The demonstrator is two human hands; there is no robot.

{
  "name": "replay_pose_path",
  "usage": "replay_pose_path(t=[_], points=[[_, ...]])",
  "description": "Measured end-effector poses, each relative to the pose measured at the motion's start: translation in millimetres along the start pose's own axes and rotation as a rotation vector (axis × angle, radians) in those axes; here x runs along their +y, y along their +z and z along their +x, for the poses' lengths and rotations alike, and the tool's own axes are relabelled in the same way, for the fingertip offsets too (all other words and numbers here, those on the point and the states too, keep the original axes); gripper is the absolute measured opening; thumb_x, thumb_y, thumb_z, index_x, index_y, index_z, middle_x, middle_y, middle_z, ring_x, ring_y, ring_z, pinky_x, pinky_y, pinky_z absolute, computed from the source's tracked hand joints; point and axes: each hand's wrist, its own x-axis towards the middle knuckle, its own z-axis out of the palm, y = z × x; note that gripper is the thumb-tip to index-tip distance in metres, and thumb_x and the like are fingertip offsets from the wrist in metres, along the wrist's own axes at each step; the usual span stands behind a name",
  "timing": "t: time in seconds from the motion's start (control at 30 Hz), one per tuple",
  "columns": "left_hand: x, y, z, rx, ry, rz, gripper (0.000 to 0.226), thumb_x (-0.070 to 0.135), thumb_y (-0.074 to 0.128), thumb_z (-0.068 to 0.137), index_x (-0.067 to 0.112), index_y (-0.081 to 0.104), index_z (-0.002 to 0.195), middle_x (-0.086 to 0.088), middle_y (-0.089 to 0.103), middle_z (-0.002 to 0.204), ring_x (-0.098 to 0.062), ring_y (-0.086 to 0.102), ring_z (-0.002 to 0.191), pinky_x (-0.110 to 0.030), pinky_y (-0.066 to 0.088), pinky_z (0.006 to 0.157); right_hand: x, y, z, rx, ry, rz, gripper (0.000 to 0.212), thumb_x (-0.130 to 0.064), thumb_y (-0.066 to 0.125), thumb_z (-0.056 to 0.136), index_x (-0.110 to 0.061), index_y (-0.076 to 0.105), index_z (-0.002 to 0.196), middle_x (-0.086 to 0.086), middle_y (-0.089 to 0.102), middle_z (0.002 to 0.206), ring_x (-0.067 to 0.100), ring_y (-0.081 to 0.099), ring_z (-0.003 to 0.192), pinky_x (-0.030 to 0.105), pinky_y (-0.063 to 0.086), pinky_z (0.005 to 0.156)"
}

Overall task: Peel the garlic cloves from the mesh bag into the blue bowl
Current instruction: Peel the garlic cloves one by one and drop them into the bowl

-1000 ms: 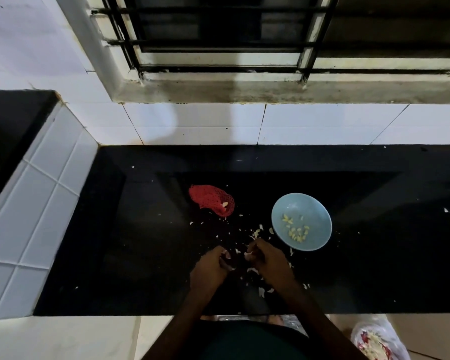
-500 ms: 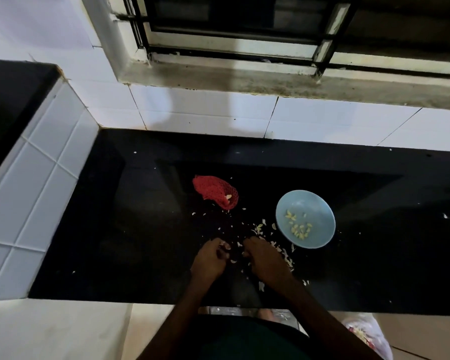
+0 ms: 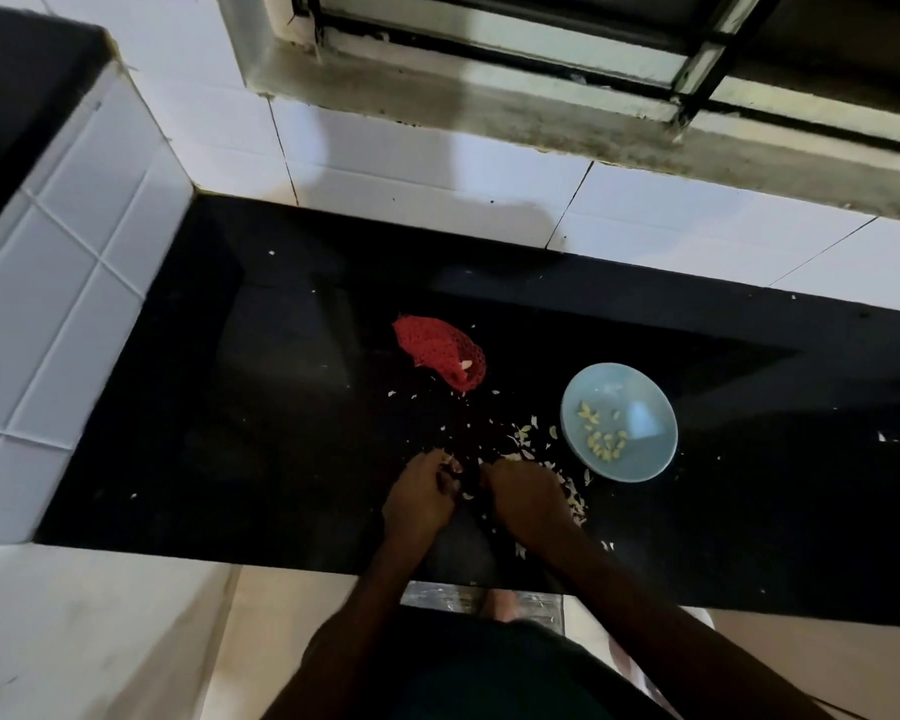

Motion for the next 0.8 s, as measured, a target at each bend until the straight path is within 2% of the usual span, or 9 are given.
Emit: replay_pose_path(t=[0.13, 0.2, 0.37, 0.47, 0.53, 0.7, 0.8], points=[[-6, 2, 3, -0.004, -0.005, -0.022, 0.031, 0.021, 0.068, 0.091, 0.023, 0.066, 0.122, 0.001, 0.064, 0.123, -0.020, 0.062, 0.114, -0.032, 0.047, 0.097, 5, 12, -18, -0.065, -0.045, 0.007, 0.036, -0.028, 0.049, 0.098, -0.023, 0.051, 0.133, 0.001, 0.060, 0.123, 0.028, 0.062, 0.111, 0.038, 0.048, 0.083], [-7, 2, 3, -0.009, -0.015, -0.013, 0.029, 0.022, 0.068, 0.091, 0.024, 0.067, 0.120, 0.002, 0.063, 0.122, -0.019, 0.062, 0.112, -0.034, 0.049, 0.096, 7, 19, -23, -0.105, -0.044, -0.014, 0.045, -0.029, 0.054, 0.095, -0.025, 0.045, 0.139, -0.001, 0.055, 0.129, 0.027, 0.060, 0.112, 0.037, 0.048, 0.080], [-3, 1, 3, -0.009, -0.005, -0.010, 0.020, 0.024, 0.068, 0.089, 0.030, 0.066, 0.108, 0.005, 0.063, 0.114, -0.018, 0.064, 0.103, -0.037, 0.052, 0.091, 7, 28, -32, -0.087, 0.025, -0.014, 0.046, -0.033, 0.067, 0.082, -0.028, 0.057, 0.127, -0.002, 0.062, 0.109, 0.028, 0.068, 0.088, 0.038, 0.052, 0.058], [-4, 0, 3, -0.008, 0.004, 0.009, 0.018, 0.025, 0.067, 0.090, 0.031, 0.065, 0.107, 0.005, 0.062, 0.114, -0.017, 0.063, 0.103, -0.035, 0.052, 0.090, 7, 29, -34, -0.114, 0.054, -0.003, 0.051, -0.039, 0.058, 0.091, -0.031, 0.044, 0.139, -0.003, 0.057, 0.126, 0.027, 0.064, 0.105, 0.037, 0.051, 0.073], [-3, 0, 3, -0.011, 0.008, 0.021, 0.018, 0.025, 0.067, 0.091, 0.030, 0.064, 0.107, 0.005, 0.062, 0.114, -0.017, 0.062, 0.103, -0.034, 0.051, 0.090, 5, 23, -32, -0.106, 0.032, -0.007, 0.051, -0.040, 0.054, 0.094, -0.029, 0.040, 0.142, -0.003, 0.056, 0.129, 0.024, 0.062, 0.109, 0.036, 0.049, 0.079], [-1, 0, 2, -0.002, 0.007, 0.046, 0.019, 0.024, 0.066, 0.091, 0.028, 0.065, 0.109, 0.004, 0.062, 0.115, -0.018, 0.063, 0.105, -0.033, 0.049, 0.088, -5, 3, -22, -0.053, 0.071, 0.013, 0.022, -0.028, 0.049, 0.094, -0.025, 0.056, 0.115, 0.001, 0.068, 0.106, 0.026, 0.068, 0.098, 0.038, 0.052, 0.078], [-3, 1, 3, 0.000, -0.004, 0.031, 0.019, 0.022, 0.068, 0.090, 0.030, 0.066, 0.106, 0.006, 0.064, 0.112, -0.018, 0.064, 0.104, -0.035, 0.052, 0.091, -7, 2, -17, -0.059, 0.081, -0.031, 0.020, -0.027, 0.046, 0.099, -0.022, 0.060, 0.113, 0.002, 0.070, 0.101, 0.027, 0.070, 0.094, 0.037, 0.053, 0.077]])
